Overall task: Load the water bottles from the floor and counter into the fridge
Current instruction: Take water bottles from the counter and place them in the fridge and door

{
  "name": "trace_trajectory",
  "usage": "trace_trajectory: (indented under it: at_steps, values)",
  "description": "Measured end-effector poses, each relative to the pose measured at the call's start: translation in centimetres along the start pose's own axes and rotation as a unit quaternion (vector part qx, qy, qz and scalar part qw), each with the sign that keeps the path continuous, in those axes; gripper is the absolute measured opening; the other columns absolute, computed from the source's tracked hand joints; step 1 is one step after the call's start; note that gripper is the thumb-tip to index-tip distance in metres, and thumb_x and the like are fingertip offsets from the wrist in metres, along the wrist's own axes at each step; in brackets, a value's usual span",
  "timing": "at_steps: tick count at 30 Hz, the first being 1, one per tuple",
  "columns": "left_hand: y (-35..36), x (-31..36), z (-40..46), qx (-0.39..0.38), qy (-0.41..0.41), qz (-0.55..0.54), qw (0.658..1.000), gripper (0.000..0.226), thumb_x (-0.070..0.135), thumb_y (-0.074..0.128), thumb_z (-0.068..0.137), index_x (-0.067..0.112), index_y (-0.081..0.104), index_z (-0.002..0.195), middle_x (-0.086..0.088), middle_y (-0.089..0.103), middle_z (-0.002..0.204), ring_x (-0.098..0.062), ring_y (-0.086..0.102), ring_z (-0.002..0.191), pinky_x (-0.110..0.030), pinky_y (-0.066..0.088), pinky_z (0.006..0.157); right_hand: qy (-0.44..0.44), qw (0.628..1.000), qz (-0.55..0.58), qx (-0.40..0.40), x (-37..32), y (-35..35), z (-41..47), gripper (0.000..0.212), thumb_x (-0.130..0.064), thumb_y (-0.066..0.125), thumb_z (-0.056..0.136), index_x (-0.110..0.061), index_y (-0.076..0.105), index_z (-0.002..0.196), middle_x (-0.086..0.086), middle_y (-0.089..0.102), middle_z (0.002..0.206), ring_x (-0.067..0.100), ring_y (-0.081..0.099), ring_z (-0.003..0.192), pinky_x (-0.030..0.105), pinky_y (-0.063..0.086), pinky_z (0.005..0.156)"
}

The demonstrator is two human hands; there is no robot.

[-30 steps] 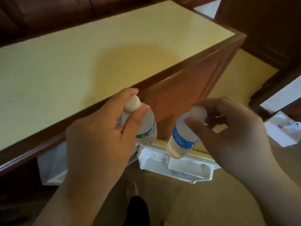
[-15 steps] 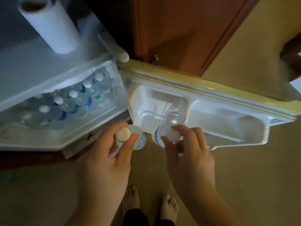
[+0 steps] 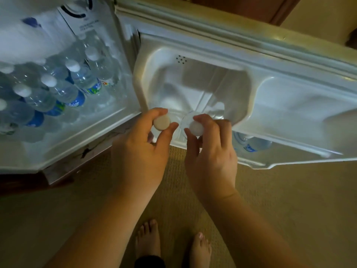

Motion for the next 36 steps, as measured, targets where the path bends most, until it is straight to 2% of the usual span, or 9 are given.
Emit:
trace_trajectory:
  at_steps: [3,6,12,16,20,26,29,34,36]
  values:
    - [0.1,0.5,0.9,-0.014,0.032,0.024,0.999,0.033,0.041,0.071,0.094,0.024,0.068,0.122,-0.001,0.075,0.096,-0.017,0.072,0.081,-0.039,0.061,0.07,0.012,1.0,-0.012,-0.02,0.8,0.8,-0.3,0.022,-0.013,0.069,0.097,-0.005,0.066,0.117,0.012,0.06,0.108,0.024,0.066,0.067,0.035,0.054,0.048]
    - [0.7,1.8,1.4,-0.035,0.053,0.056,0.996,0.029,0.037,0.069,0.096,0.02,0.068,0.119,0.008,0.068,0.084,-0.011,0.063,0.069,-0.016,0.051,0.061,0.023,0.998,-0.033,-0.047,1.6,1.8,-1.1,0.022,-0.01,0.07,0.096,-0.007,0.066,0.117,0.011,0.059,0.106,0.026,0.063,0.067,0.037,0.052,0.045]
    - [3.8,2.0,2.7,-0.103,0.051,0.096,0.989,0.023,0.032,0.067,0.098,0.022,0.064,0.118,0.014,0.054,0.076,0.0,0.043,0.054,-0.006,0.035,0.047,0.087,0.991,-0.033,-0.094,3.5,3.2,-1.5,0.029,-0.008,0.066,0.095,-0.009,0.06,0.123,0.013,0.061,0.117,0.037,0.069,0.08,0.046,0.058,0.054]
    - [5.3,0.5,3.2,-0.159,0.004,0.12,0.98,0.027,0.032,0.06,0.101,0.022,0.058,0.126,0.006,0.066,0.098,-0.011,0.057,0.078,-0.016,0.047,0.066,0.12,0.986,-0.038,-0.112,3.7,3.8,-1.0,0.034,-0.01,0.058,0.101,-0.015,0.052,0.134,0.011,0.057,0.132,0.038,0.064,0.102,0.046,0.055,0.069]
    - [6.0,-0.1,3.5,-0.174,-0.035,0.144,0.974,0.026,0.03,0.057,0.102,0.021,0.057,0.127,-0.002,0.068,0.11,-0.017,0.056,0.085,-0.03,0.049,0.072,0.16,0.975,-0.034,-0.151,4.3,4.6,-1.0,0.069,0.001,0.054,0.097,-0.027,0.03,0.155,0.004,0.042,0.15,0.035,0.045,0.134,0.052,0.052,0.098]
    - [6.4,-0.5,3.9,-0.182,-0.032,0.168,0.968,0.034,0.022,0.06,0.101,0.021,0.053,0.134,-0.001,0.066,0.119,-0.017,0.06,0.096,-0.026,0.038,0.072,0.168,0.966,-0.033,-0.196,3.9,4.3,-1.6,0.079,-0.014,0.052,0.103,-0.035,0.004,0.162,0.002,0.027,0.163,0.029,0.035,0.143,0.048,0.048,0.101]
    - [6.4,-0.9,3.7,-0.207,-0.037,0.161,0.964,0.056,0.02,0.062,0.1,0.023,0.038,0.151,0.001,0.057,0.136,-0.02,0.056,0.121,-0.024,0.039,0.084,0.144,0.967,-0.008,-0.208,3.4,3.8,-2.3,0.085,-0.009,0.056,0.1,-0.032,0.004,0.163,0.005,0.024,0.165,0.034,0.032,0.148,0.051,0.046,0.108]
    - [4.5,-0.5,2.2,-0.218,-0.007,0.139,0.966,0.069,0.019,0.061,0.1,0.022,0.026,0.159,0.0,0.047,0.149,-0.016,0.047,0.133,-0.022,0.04,0.1,0.151,0.96,0.009,-0.238,2.6,2.3,-3.1,0.083,-0.007,0.055,0.099,-0.033,0.009,0.163,0.002,0.02,0.168,0.025,0.025,0.152,0.041,0.037,0.114]
    - [3.2,0.3,1.3,-0.202,-0.012,0.129,0.971,0.069,0.019,0.063,0.099,0.023,0.029,0.159,-0.002,0.045,0.152,-0.02,0.046,0.136,-0.02,0.037,0.1,0.145,0.963,0.025,-0.224,1.8,1.0,-3.0,0.075,-0.006,0.057,0.098,-0.03,0.023,0.161,0.005,0.031,0.162,0.026,0.034,0.148,0.043,0.044,0.11]
Point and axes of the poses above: each hand's wrist, its own z-axis towards the middle knuckle, its own y-axis out of the palm, x = y × z, the point moved 4 cm from there along z, towards the middle knuckle
